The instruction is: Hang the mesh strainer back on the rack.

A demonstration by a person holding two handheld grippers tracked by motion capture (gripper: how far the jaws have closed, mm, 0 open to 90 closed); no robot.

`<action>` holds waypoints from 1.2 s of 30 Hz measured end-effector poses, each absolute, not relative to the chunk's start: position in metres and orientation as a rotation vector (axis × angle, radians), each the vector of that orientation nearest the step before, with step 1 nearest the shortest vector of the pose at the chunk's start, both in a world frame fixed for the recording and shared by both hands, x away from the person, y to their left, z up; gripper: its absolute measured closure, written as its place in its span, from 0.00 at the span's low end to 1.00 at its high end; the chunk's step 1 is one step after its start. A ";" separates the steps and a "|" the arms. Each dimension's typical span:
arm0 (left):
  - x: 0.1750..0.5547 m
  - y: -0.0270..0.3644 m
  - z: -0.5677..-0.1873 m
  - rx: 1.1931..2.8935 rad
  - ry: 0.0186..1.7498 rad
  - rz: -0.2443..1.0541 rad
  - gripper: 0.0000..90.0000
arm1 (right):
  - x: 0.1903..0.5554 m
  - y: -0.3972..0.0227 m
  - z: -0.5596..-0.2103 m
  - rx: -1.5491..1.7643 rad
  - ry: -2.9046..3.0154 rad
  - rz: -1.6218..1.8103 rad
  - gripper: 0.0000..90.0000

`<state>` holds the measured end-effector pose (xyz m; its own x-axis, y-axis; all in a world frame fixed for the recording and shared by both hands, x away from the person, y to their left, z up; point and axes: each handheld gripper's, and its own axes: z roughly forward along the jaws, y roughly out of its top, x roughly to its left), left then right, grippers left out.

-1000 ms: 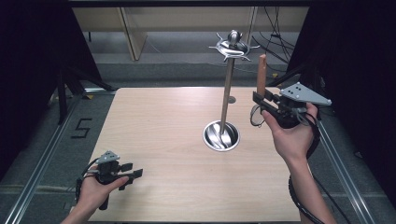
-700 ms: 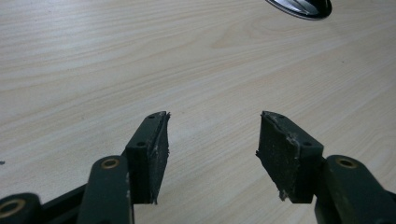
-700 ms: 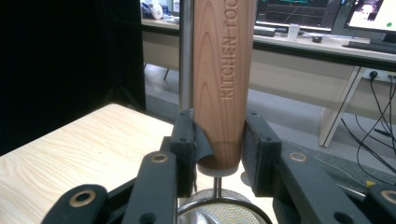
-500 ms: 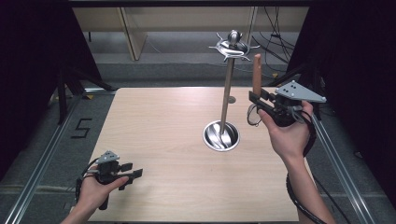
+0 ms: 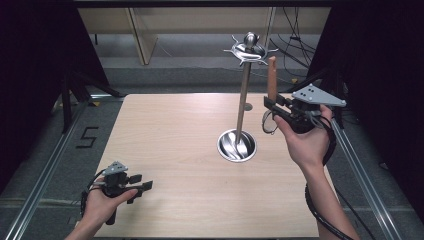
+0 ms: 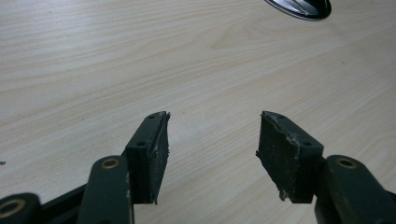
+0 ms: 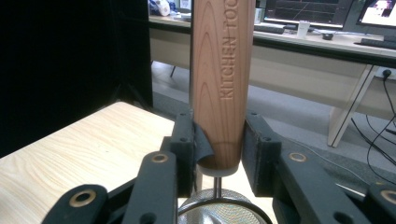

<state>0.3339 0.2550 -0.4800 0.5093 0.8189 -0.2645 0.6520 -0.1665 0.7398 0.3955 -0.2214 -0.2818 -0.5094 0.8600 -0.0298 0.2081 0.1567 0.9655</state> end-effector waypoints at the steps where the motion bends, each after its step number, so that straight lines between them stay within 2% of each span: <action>1: 0.334 0.255 -0.480 1.894 1.214 0.245 0.47 | 0.395 -0.220 -0.282 1.030 1.832 1.383 0.77; 31: 0.334 0.256 -0.480 1.891 1.214 0.245 0.47 | 0.415 -0.209 -0.291 1.062 1.885 1.349 0.77; 36: 0.334 0.256 -0.480 1.892 1.214 0.245 0.47 | 0.416 -0.209 -0.290 1.031 1.878 1.341 0.74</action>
<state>0.3339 0.2556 -0.4800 0.5089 0.8187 -0.2659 0.6519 -0.1648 0.7402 0.4163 -0.2087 -0.2903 -0.5150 0.8565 -0.0349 0.2453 0.1862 0.9514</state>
